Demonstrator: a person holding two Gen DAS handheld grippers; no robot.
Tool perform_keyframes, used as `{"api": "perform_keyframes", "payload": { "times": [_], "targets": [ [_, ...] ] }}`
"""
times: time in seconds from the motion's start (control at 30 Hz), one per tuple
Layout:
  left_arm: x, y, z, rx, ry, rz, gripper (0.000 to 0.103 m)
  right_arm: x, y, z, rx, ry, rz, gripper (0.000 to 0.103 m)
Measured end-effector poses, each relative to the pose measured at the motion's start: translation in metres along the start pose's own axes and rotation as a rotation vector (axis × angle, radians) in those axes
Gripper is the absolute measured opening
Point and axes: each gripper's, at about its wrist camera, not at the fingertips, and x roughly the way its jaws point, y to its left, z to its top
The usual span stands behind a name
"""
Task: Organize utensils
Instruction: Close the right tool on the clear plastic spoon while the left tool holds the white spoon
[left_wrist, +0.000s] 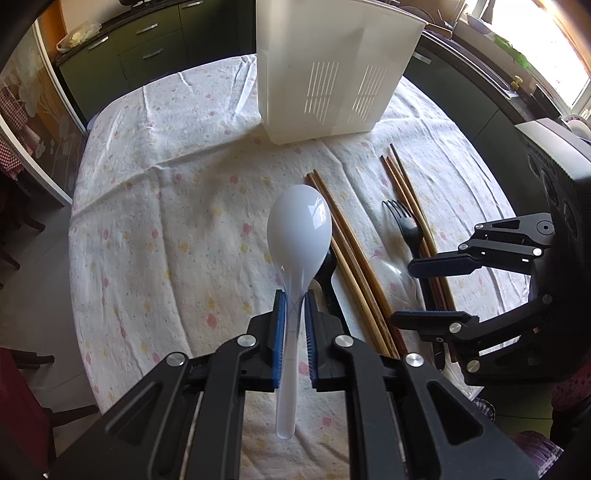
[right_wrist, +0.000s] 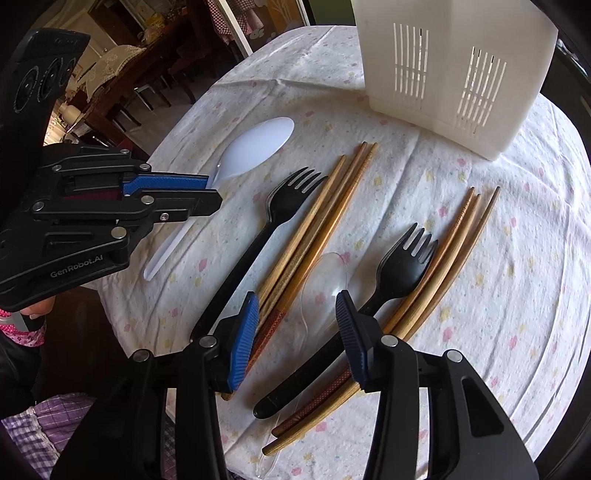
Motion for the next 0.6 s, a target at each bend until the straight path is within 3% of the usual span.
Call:
{"api": "perform_keyframes", "payload": {
  "times": [0.33, 0.4, 0.43, 0.47, 0.6],
  "targets": [
    [-0.005, -0.003, -0.001, 0.014, -0.012, -0.003, 0.010, 0.013, 0.010, -0.004, -0.067, 0.068, -0.067, 0.050],
    [-0.005, -0.005, -0.002, 0.017, -0.013, -0.005, 0.010, 0.013, 0.010, -0.004, -0.070, 0.056, -0.069, 0.047],
    [-0.006, -0.005, -0.002, 0.018, -0.014, -0.006, 0.010, 0.011, 0.009, -0.006, -0.063, 0.044, -0.063, 0.041],
    [-0.006, -0.006, -0.002, 0.019, -0.015, -0.007, 0.010, 0.009, 0.008, -0.006, -0.058, 0.031, -0.078, 0.028],
    [-0.009, -0.006, -0.003, 0.022, -0.022, -0.008, 0.010, -0.005, 0.003, -0.010, -0.032, -0.031, -0.061, 0.025]
  ]
}}
